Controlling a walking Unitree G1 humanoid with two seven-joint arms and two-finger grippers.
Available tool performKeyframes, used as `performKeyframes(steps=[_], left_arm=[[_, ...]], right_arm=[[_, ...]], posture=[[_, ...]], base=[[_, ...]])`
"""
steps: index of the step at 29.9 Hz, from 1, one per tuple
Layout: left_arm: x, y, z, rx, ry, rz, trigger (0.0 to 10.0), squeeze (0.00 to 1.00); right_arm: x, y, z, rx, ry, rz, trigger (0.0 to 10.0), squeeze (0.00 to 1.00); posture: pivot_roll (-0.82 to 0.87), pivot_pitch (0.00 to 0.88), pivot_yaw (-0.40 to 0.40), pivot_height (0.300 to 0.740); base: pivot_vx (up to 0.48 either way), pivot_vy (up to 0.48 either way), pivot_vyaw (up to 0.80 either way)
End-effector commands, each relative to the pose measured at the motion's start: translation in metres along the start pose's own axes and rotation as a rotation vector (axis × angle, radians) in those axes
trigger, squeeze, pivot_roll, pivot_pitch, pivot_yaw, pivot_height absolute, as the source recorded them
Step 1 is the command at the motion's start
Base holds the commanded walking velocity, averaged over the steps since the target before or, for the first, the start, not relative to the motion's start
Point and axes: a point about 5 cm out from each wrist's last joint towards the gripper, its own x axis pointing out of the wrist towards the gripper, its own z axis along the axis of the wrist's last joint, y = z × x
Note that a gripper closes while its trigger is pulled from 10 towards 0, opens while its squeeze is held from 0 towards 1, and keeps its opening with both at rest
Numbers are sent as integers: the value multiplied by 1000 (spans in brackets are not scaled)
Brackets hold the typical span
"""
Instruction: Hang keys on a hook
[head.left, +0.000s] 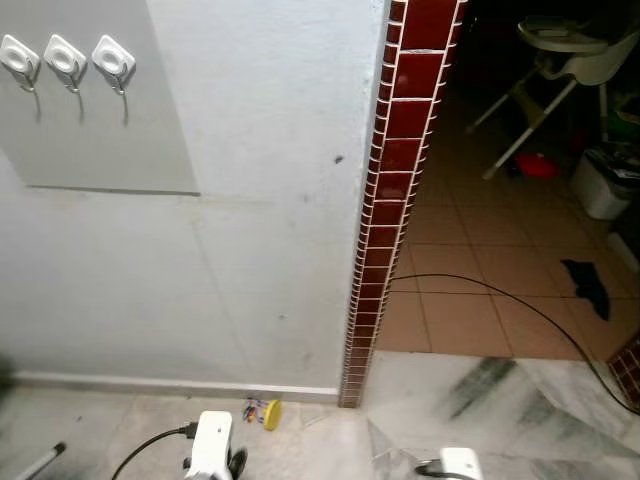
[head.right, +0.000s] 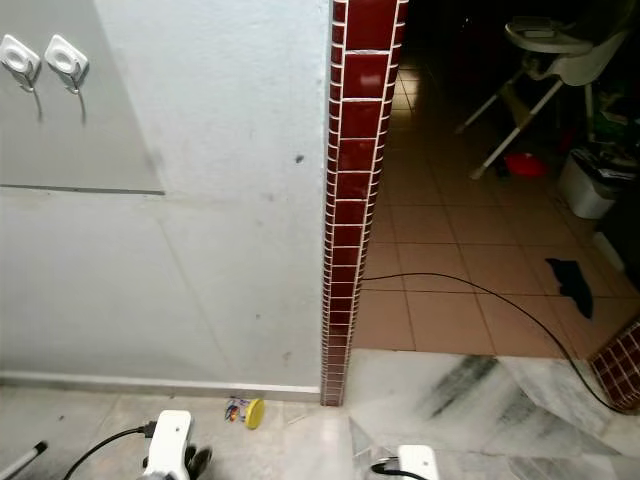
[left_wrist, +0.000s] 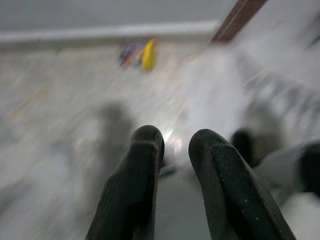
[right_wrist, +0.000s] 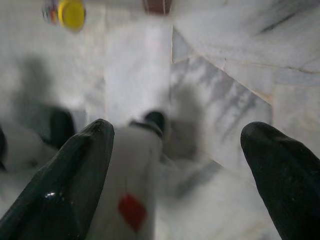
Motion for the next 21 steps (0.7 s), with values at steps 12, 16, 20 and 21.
performKeyframes(steps=[12, 16, 20, 21], left_arm=[[-1, -3, -6, 0, 32, -16, 10000, 0], [0, -3, -4, -16, 24, -13, 10000, 0], [0, -3, -3, -32, 19, -5, 10000, 0], [0, -3, -3, -32, 19, -5, 10000, 0]], right_arm=[[-1, -3, -5, -61, 44, -13, 10000, 0], [-1, -2, -4, -60, 40, -4, 10000, 0], [-1, -1, -5, -55, 38, -1, 10000, 0], [-1, -1, -5, -55, 38, -1, 10000, 0]], posture=[[-60, 0, -8, 740], [-59, 0, -4, 740], [-58, 0, -5, 740], [-58, 0, -5, 740]], base=[[0, 0, 0], [0, 0, 0], [0, 0, 200], [0, 0, 800]])
